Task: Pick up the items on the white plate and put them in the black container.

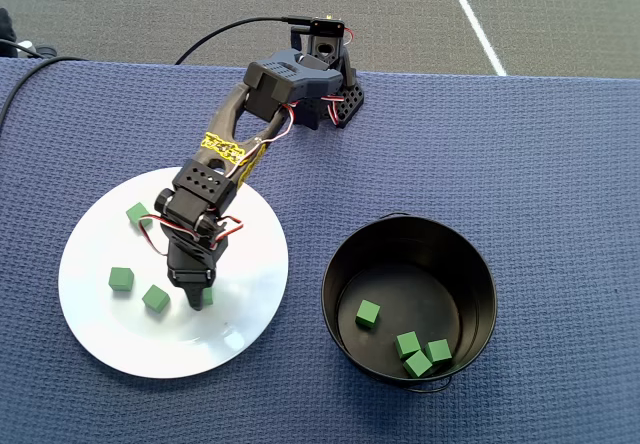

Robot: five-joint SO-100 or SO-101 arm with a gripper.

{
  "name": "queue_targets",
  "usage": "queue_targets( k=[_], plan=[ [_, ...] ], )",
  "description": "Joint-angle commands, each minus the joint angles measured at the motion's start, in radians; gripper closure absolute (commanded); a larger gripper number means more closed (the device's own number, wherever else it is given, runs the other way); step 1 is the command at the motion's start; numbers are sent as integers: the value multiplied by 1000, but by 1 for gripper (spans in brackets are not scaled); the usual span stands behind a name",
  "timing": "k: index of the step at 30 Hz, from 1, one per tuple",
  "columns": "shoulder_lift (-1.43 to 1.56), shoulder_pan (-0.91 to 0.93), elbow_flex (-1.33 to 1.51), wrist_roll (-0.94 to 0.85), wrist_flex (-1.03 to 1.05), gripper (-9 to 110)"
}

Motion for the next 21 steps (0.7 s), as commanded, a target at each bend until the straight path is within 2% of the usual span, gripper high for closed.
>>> queue_targets(
  k=[1, 5, 11, 13, 16, 18, 19, 21],
  plan=[
    [32, -8, 2, -14, -12, 95],
    [40, -9, 17, -11, -25, 101],
    [152, -17, 143, 28, -81, 101],
    [333, -9, 339, 123, -225, 101],
    [742, 5, 775, 284, -574, 101],
    [1035, -18, 1011, 328, -724, 102],
    [1164, -46, 1094, 348, -772, 102],
    [1328, -150, 1106, 380, -713, 102]
  ],
)
